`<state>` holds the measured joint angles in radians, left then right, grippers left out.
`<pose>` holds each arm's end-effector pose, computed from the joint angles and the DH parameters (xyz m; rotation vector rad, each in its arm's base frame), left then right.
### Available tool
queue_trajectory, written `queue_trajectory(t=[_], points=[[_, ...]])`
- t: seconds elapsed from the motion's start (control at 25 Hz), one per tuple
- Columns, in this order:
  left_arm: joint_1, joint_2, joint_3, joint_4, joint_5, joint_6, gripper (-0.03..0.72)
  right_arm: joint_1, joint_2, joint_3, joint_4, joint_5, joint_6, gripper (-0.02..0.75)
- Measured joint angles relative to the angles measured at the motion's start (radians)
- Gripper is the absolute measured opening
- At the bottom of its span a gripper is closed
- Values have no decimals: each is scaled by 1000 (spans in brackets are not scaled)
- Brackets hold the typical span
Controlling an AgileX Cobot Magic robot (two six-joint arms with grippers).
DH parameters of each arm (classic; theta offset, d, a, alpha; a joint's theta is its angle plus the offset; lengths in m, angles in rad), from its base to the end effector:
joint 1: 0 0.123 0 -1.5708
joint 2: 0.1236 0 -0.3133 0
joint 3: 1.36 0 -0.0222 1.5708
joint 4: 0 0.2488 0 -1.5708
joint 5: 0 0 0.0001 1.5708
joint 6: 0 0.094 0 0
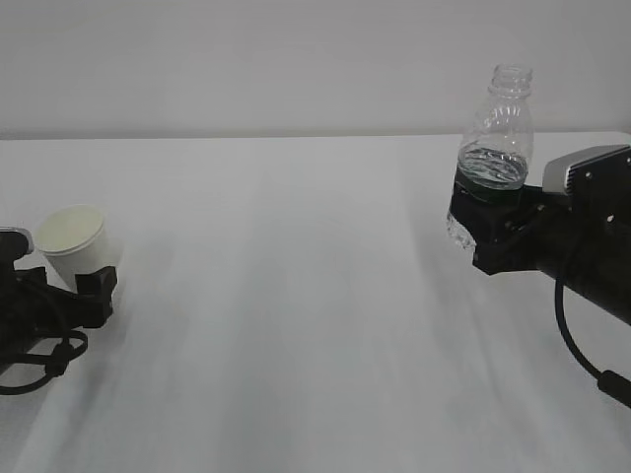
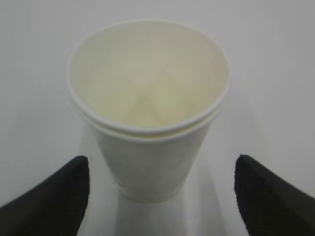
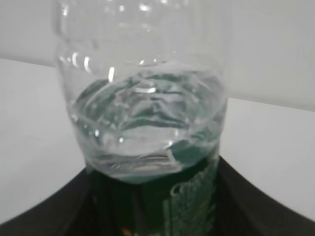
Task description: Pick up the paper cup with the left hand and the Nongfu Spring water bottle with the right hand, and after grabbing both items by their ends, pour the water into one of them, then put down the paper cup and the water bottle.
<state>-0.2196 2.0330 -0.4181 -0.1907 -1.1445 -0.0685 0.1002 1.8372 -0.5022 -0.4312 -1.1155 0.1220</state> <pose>0.2882 -0.0477 0.1011 -0.0439 1.9550 -0.0723 0.2999 0.0656 0.1689 -0.4335 1.6875 0.3513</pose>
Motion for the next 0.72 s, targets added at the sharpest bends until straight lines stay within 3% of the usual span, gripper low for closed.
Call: queue_trajectory(t=[0.72], points=[[0,55,-82,-59,-2,0,669,0,0,0,-6,0,0,412]])
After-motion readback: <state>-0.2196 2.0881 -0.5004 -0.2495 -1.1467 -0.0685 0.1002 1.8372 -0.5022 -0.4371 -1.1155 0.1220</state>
